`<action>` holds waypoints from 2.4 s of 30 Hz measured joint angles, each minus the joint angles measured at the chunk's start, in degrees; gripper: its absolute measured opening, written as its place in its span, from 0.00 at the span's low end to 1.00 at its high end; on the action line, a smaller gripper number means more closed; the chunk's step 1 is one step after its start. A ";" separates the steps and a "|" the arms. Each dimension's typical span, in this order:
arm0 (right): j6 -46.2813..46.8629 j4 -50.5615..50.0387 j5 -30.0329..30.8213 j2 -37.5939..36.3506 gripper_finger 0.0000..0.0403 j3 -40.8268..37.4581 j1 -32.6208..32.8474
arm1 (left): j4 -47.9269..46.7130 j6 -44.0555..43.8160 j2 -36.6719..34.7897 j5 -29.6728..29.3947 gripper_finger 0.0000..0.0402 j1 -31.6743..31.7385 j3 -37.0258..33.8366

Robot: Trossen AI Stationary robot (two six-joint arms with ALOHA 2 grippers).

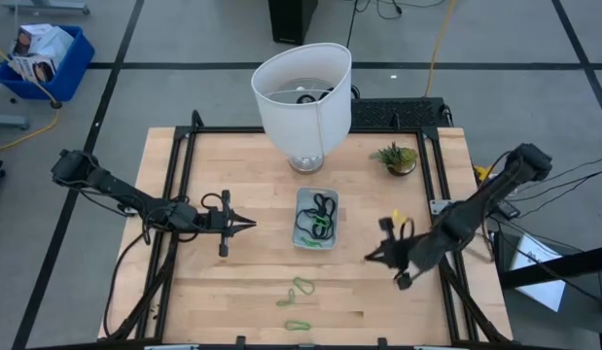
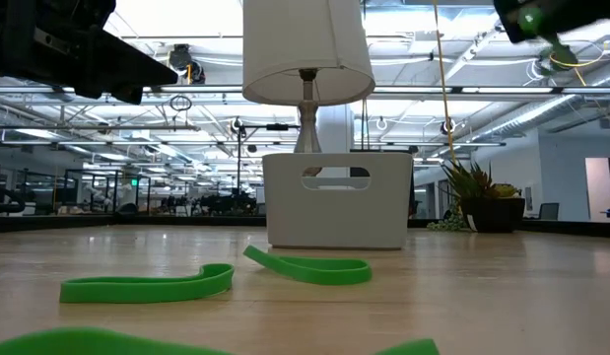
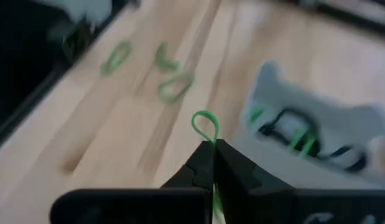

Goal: Pick and place rubber bands into bin
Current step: Put the green rubber band into the gray bin

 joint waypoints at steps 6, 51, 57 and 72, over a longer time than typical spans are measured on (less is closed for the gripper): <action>-3.88 6.32 -2.16 -11.75 0.00 -8.44 -6.51 | 0.00 -0.04 0.00 0.00 0.08 -0.02 0.00; -10.31 49.47 -28.52 19.49 0.00 -10.66 -34.64 | -0.40 1.40 0.01 -0.09 0.08 0.02 0.00; -10.52 52.34 -31.37 25.24 0.00 -8.07 -36.18 | -0.81 1.40 0.00 -0.10 0.08 0.02 -0.02; -7.97 51.77 -28.23 26.05 0.41 -7.71 -36.56 | -1.27 1.44 0.01 -0.10 0.08 0.02 -0.04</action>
